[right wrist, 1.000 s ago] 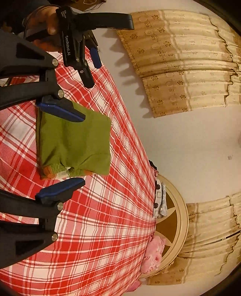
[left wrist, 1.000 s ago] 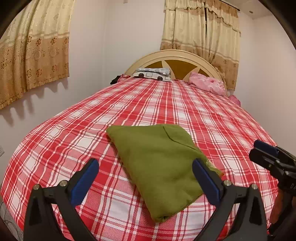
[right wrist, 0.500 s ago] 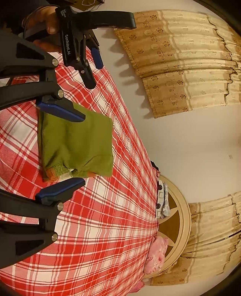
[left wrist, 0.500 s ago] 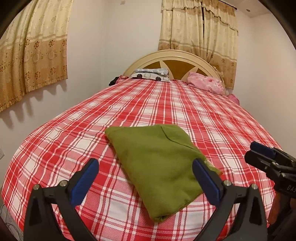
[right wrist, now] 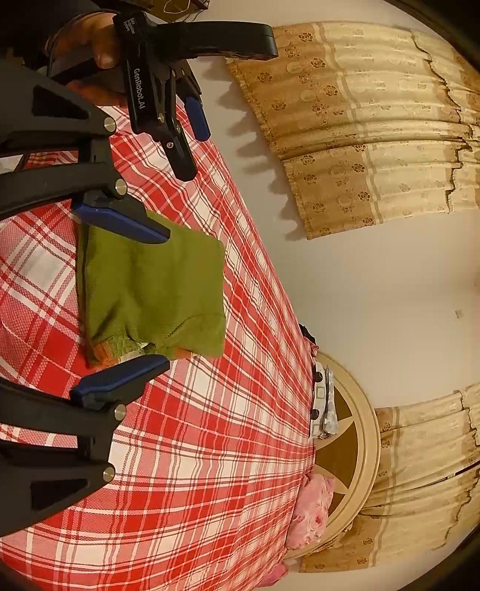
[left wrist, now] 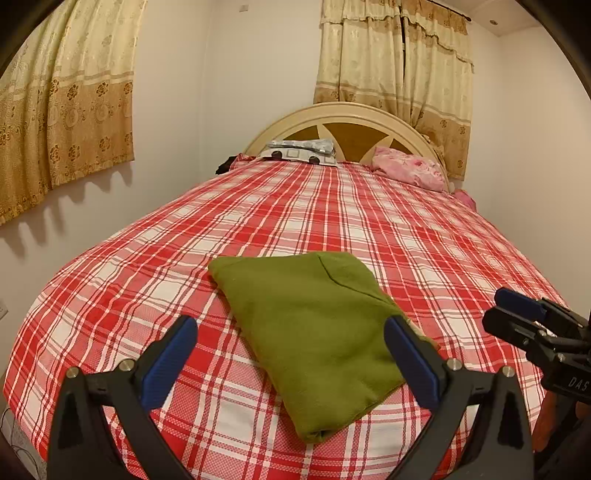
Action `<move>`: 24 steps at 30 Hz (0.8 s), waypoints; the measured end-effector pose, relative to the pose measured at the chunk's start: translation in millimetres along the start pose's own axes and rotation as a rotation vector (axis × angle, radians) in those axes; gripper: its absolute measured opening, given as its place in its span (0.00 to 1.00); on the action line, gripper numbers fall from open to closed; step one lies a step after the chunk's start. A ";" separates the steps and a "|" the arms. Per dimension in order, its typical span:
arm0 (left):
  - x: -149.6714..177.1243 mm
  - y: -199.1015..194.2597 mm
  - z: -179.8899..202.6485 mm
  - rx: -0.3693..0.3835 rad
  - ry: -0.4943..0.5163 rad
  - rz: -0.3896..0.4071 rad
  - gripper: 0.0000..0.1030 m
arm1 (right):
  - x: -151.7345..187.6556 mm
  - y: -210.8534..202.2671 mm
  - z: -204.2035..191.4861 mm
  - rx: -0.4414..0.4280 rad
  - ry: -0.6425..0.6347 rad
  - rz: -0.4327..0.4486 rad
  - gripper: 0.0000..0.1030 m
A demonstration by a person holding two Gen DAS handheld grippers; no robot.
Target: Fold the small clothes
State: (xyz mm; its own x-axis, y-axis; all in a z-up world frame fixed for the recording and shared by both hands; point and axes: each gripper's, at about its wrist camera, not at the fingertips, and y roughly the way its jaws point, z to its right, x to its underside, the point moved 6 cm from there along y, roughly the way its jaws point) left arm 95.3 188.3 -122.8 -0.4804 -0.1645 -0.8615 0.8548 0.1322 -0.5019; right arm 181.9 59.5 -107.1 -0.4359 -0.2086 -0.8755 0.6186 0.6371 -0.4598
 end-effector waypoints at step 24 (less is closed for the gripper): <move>-3.7 -3.7 12.0 0.007 0.039 0.011 1.00 | 3.1 2.3 -7.2 -0.020 -0.007 -0.004 0.62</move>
State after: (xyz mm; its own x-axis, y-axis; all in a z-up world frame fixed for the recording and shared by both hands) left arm 96.3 176.7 -116.9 -0.4783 -0.1251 -0.8692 0.8612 0.1268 -0.4921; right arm 177.3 65.7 -109.8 -0.4332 -0.2165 -0.8749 0.6039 0.6509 -0.4600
